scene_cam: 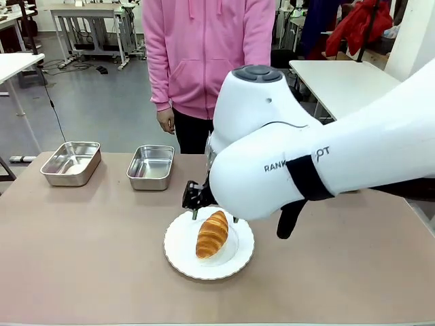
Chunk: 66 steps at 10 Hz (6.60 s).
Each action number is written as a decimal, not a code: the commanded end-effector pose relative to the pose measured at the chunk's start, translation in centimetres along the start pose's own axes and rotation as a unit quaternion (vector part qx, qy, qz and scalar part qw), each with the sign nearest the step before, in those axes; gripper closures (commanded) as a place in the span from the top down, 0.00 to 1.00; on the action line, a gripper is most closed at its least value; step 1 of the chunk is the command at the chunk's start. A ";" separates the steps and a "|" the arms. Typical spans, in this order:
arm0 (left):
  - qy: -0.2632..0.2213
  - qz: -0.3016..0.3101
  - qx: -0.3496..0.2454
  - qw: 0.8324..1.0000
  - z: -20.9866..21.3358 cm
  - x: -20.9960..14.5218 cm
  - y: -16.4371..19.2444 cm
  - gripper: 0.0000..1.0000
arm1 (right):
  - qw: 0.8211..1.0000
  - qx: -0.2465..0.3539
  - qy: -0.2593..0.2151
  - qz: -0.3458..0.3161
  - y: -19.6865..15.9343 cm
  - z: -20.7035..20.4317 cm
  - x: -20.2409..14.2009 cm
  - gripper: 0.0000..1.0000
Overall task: Place the bread in the container.
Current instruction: Place the Butter Roll into the Airtight Container indicated by the human.
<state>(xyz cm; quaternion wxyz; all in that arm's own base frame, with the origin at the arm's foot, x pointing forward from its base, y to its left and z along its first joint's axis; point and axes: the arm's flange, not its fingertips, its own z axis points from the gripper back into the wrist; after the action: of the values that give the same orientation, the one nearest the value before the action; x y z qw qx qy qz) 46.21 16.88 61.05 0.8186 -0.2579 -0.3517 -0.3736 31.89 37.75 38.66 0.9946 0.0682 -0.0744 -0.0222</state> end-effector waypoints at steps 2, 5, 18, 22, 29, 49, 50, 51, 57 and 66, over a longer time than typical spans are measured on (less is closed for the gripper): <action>-0.003 -0.007 -0.002 1.000 0.1 0.1 -0.2 1.00 | 0.998 -0.043 0.006 -0.037 2.1 -1.7 -0.2 1.00; -0.003 -0.007 -0.002 1.000 0.1 0.1 -0.2 1.00 | 0.995 -0.041 -0.004 -0.087 1.7 -5.0 0.3 1.00; -0.003 -0.007 -0.002 1.000 0.1 0.1 -0.2 1.00 | 0.985 -0.013 -0.018 -0.170 1.1 -7.7 2.1 1.00; -0.003 -0.007 -0.002 1.000 0.1 0.1 -0.2 1.00 | 0.986 -0.036 -0.018 -0.162 1.9 -9.3 2.0 1.00; -0.003 -0.007 -0.002 1.000 0.1 0.1 -0.2 1.00 | 0.986 -0.047 -0.018 -0.160 1.2 -9.8 2.7 0.60; -0.003 -0.007 -0.002 1.000 0.1 0.1 -0.2 1.00 | 0.999 0.027 0.028 0.024 -9.9 4.4 25.6 0.44; -0.003 -0.007 -0.002 1.000 0.1 0.1 -0.2 1.00 | 0.997 0.026 0.042 0.050 -10.6 3.1 26.4 0.44; -0.003 -0.007 -0.002 1.000 0.1 0.1 -0.2 1.00 | 0.997 0.026 0.042 0.056 -10.8 2.0 26.6 0.44; -0.003 -0.007 -0.002 1.000 0.1 0.1 -0.2 1.00 | 1.000 0.000 -0.002 0.031 -10.8 1.8 26.5 0.44; -0.003 -0.007 -0.002 1.000 0.1 0.1 -0.2 1.00 | 0.997 -0.033 -0.040 0.062 -11.8 -5.2 27.0 0.65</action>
<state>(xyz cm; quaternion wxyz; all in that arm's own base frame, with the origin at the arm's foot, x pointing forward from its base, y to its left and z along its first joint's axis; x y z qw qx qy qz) 46.20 16.91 61.07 0.8187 -0.2576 -0.3519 -0.3735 59.41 25.54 36.04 0.9938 0.0453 -0.0908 0.0448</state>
